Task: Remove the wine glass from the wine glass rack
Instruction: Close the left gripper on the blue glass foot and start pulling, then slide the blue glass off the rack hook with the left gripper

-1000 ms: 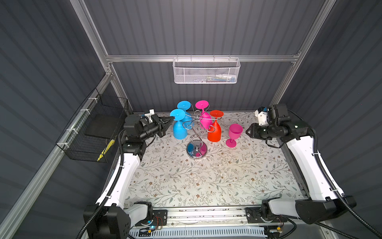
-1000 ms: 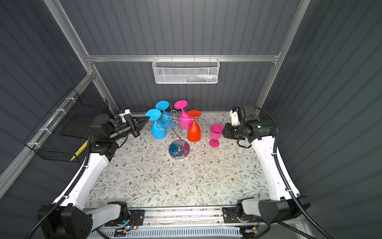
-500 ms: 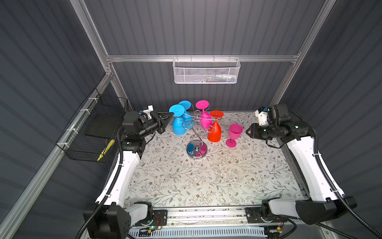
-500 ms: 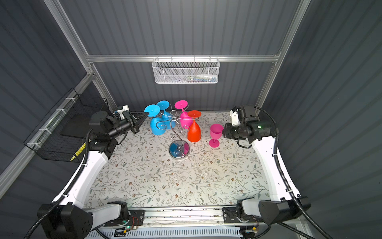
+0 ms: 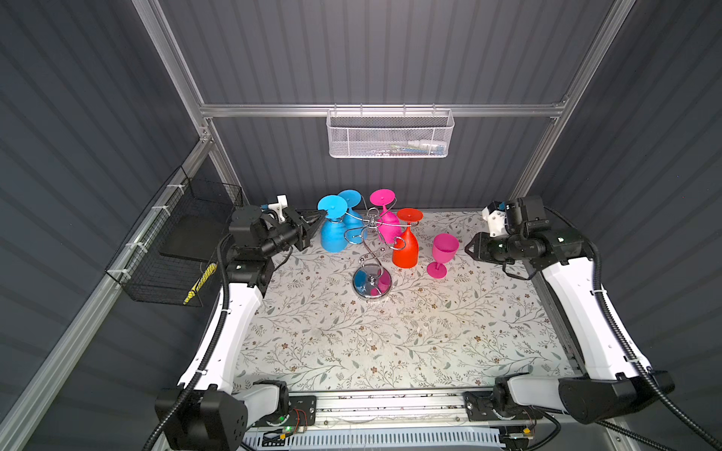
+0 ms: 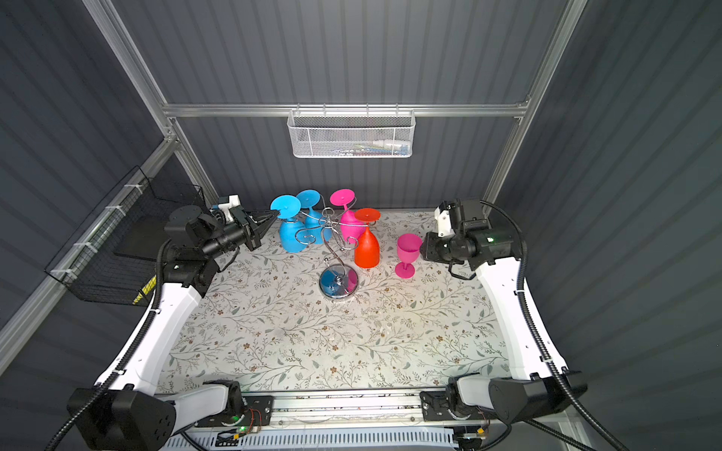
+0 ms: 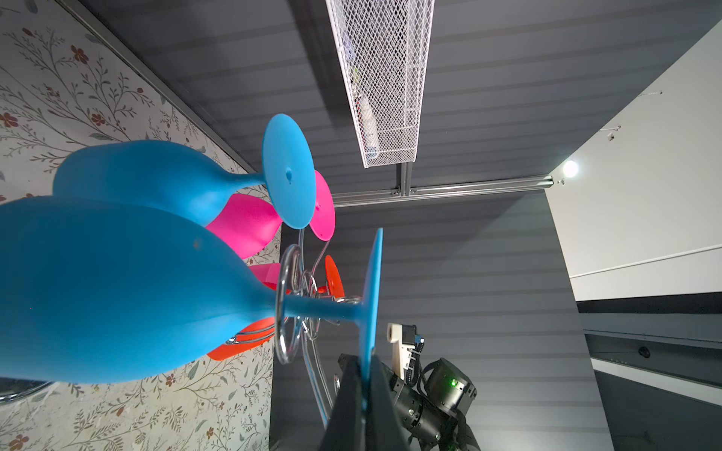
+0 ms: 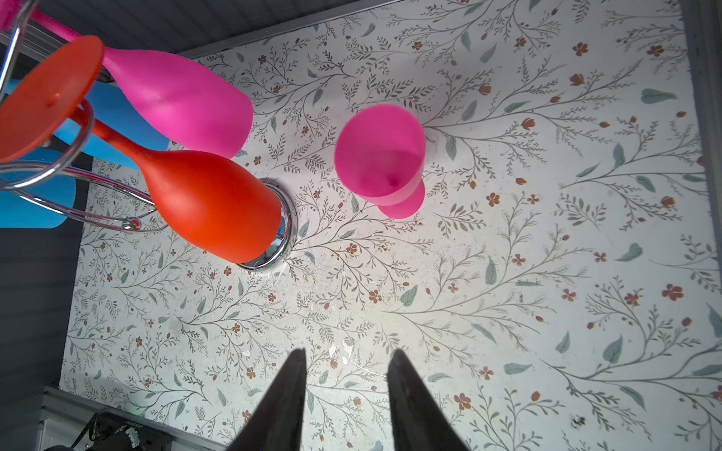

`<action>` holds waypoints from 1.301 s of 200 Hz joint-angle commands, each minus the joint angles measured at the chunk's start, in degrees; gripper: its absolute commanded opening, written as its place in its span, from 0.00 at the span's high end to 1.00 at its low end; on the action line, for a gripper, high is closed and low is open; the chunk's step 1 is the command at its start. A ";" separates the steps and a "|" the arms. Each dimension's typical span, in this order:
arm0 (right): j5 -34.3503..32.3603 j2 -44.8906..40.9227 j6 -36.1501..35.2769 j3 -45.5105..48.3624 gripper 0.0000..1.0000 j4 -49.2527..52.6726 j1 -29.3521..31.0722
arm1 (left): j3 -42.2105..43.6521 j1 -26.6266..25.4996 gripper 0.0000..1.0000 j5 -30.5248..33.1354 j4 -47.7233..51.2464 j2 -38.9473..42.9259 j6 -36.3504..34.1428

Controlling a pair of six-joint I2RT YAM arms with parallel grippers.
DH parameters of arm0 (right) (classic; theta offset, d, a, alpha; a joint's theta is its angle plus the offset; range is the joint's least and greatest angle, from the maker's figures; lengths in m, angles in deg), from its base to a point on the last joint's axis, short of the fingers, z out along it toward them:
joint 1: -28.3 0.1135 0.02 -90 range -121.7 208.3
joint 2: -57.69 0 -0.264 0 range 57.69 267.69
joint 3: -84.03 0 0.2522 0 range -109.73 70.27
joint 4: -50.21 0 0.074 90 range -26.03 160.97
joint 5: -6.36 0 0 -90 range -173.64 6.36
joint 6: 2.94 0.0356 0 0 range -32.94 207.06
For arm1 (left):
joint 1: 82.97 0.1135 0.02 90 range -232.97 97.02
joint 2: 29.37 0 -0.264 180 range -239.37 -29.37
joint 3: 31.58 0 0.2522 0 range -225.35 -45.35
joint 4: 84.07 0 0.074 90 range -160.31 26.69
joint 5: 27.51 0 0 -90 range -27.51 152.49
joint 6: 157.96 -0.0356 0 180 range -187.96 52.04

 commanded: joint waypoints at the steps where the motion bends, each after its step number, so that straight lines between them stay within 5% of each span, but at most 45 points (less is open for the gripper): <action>1: 0.81 0.06 0.18 0.28 0.62 0.44 -0.31 | -1.70 0.22 1.00 0.40 1.74 0.45 -2.89; 153: 1.25 0.64 0.60 -0.57 0.62 0.50 -0.31 | -6.00 -2.05 1.00 -1.81 -3.16 -5.48 -2.37; 260: 1.34 -0.15 0.95 -0.52 0.62 1.13 -0.31 | -1.48 -3.40 1.00 -2.44 -1.95 -1.33 -1.10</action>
